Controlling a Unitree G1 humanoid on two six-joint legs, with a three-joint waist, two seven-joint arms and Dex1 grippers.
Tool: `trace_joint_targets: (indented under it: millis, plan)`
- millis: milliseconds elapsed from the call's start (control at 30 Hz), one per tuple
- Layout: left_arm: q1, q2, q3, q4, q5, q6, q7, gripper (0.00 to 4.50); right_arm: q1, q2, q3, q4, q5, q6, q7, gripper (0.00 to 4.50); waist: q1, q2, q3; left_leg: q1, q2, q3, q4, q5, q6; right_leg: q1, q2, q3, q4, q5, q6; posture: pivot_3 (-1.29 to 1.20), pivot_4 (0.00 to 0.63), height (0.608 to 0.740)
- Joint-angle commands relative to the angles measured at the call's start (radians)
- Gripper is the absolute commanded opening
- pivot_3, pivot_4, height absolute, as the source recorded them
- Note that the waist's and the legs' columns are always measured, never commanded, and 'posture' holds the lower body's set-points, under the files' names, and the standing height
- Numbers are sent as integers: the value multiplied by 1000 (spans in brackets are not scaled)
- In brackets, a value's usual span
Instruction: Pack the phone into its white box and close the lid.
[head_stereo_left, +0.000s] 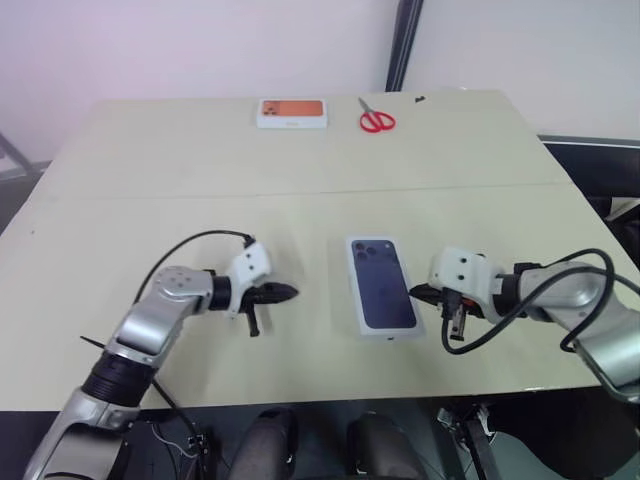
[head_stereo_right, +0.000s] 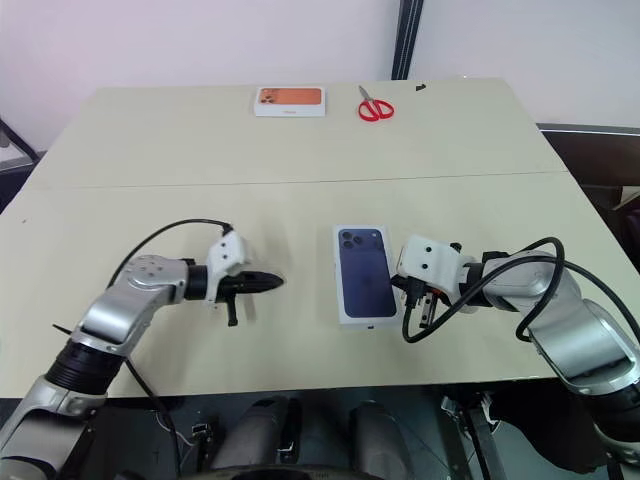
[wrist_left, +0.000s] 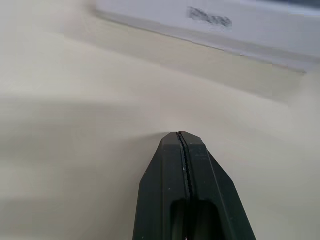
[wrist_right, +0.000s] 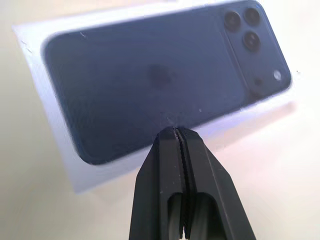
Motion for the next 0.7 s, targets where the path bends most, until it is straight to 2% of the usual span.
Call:
trace_joint_targets:
  millis: [33, 100, 267, 467, 700]
  plan:
    - [-73, -40, 25, 15, -21, -6, 24, 0, -2, 0, -13, -31, 12, -12, 1, 35, 8, 0, 0, 0, 0, 0, 0, 0, 0, 0, 0, 0, 0, 0, 0, 0, 150, 740]
    - [-153, -117, -8, 38, -12, 4, 60, 0, -2, 1, -8, -33, 19, -10, 6, 35, 18, 0, 0, 0, 0, 0, 1, 0, 0, 1, 0, 0, 0, 0, 0, 0, 150, 740]
    - [-278, -238, -71, 107, 26, 3, 93, 0, 19, -7, -16, -56, 39, -1, 14, 35, 14, -1, 0, 0, -1, 0, 4, 0, 1, 2, 0, -1, 0, 0, 1, 0, 150, 740]
    - [-324, -268, -218, 220, 152, -79, 60, 0, 78, -27, -51, -113, 65, 32, 9, 35, 6, -1, 0, 1, -1, 0, 1, 0, 0, 2, 1, 0, 0, 0, 1, 0, 150, 740]
    - [-325, -262, -276, 276, 218, -126, 23, 0, 138, -60, -39, -137, 43, 38, -11, 35, 14, -1, 0, 1, -1, 0, 2, 0, 0, 2, 1, 0, 0, 0, 1, 0, 150, 740]
